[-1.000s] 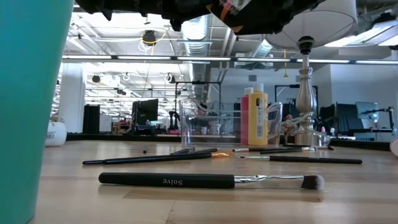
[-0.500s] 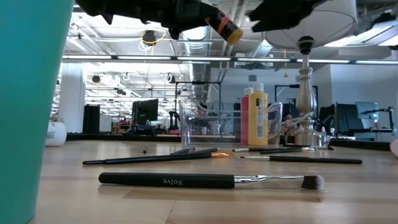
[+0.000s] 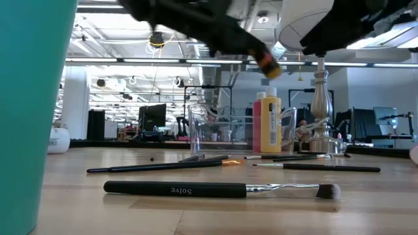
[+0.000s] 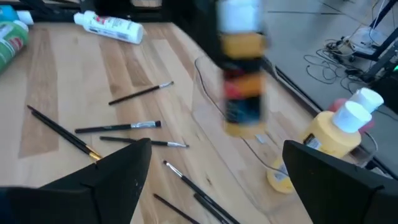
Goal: Pick & Place Paint Supplies
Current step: Put the small yellow paint bottle into the transparent bin
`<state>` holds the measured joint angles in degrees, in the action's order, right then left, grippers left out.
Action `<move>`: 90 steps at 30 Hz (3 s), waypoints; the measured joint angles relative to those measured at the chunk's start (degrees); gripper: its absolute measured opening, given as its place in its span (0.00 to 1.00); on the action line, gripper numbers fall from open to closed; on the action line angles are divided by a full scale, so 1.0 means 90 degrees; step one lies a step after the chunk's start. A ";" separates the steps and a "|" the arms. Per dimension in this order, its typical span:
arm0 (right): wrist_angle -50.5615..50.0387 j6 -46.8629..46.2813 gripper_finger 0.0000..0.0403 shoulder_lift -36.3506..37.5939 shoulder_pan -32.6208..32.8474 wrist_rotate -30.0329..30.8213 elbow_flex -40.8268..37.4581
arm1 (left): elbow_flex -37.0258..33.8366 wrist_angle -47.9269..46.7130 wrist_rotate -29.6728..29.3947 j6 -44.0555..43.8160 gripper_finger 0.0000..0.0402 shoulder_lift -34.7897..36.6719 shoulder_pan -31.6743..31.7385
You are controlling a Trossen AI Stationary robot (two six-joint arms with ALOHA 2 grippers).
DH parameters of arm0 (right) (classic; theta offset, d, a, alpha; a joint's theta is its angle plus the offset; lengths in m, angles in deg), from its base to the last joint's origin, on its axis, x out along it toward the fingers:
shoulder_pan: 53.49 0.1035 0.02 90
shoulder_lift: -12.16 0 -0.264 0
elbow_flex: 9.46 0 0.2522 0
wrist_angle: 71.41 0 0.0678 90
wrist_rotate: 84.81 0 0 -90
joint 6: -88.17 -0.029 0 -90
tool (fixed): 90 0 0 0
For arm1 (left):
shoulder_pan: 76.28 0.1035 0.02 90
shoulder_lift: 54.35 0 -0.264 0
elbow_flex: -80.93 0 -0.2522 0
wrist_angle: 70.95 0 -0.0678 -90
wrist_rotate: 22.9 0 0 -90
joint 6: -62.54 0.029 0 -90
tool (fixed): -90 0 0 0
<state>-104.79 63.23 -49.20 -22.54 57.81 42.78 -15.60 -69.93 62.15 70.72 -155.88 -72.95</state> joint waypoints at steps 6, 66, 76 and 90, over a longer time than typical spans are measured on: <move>-0.0271 -0.0229 0.88 0.0000 0.0402 -0.0003 -0.0190 | 0.1564 -0.1356 -0.0469 0.0380 0.10 -0.1017 0.0244; -0.1661 -0.2834 0.86 0.0559 0.2171 0.2353 -0.0989 | 0.2714 -0.2103 -0.0881 -0.0752 0.10 -0.2570 0.0705; -0.1683 -0.2839 0.86 0.0559 0.2171 0.2356 -0.0989 | 0.2714 -0.2107 -0.0843 -0.0752 0.10 -0.2570 0.0705; -0.1733 -0.2851 0.86 0.0556 0.2170 0.2409 -0.0986 | 0.2783 -0.1996 -0.0809 -0.0747 0.10 -0.2941 0.0667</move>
<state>-120.38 37.56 -44.20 -3.00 79.49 33.90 9.44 -87.90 54.87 63.99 -182.35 -66.95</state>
